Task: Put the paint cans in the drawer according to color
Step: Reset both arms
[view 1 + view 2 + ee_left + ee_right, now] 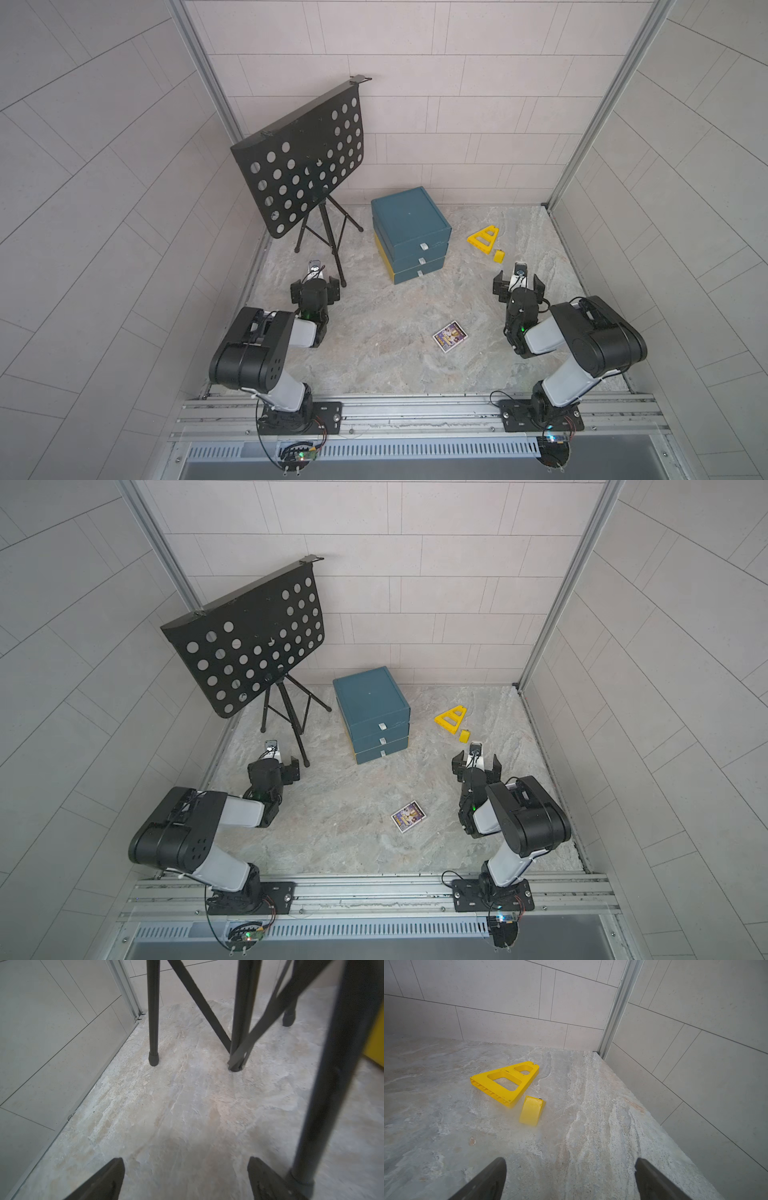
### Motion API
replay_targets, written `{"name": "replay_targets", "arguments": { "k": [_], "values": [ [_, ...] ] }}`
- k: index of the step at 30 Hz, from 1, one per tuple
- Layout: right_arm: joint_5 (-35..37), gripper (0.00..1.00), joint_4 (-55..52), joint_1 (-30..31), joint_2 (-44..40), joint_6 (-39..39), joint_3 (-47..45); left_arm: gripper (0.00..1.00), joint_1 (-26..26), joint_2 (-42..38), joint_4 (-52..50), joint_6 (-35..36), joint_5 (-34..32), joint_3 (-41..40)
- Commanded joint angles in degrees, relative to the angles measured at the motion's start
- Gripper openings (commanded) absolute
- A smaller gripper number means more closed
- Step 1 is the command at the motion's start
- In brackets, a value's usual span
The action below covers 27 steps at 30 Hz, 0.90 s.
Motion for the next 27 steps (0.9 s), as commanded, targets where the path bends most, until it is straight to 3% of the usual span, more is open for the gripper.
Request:
{"name": "replay_targets", "arguments": {
  "k": [1,7,27],
  "values": [
    [0.91,1.0,-4.83,-0.74,-1.38,0.9,2.17,1.0,2.22,-0.72,-0.48,-2.63,2.82,2.27],
    [0.67,1.0,-6.86,-1.19,-1.89,1.46,2.79,1.0,2.67,-1.47,-5.73,-2.92,3.73,4.21],
    [0.64,1.0,-6.98,-1.19,-1.8,1.41,2.94,1.0,2.68,-1.65,-5.32,-2.73,3.58,4.03]
  ]
}}
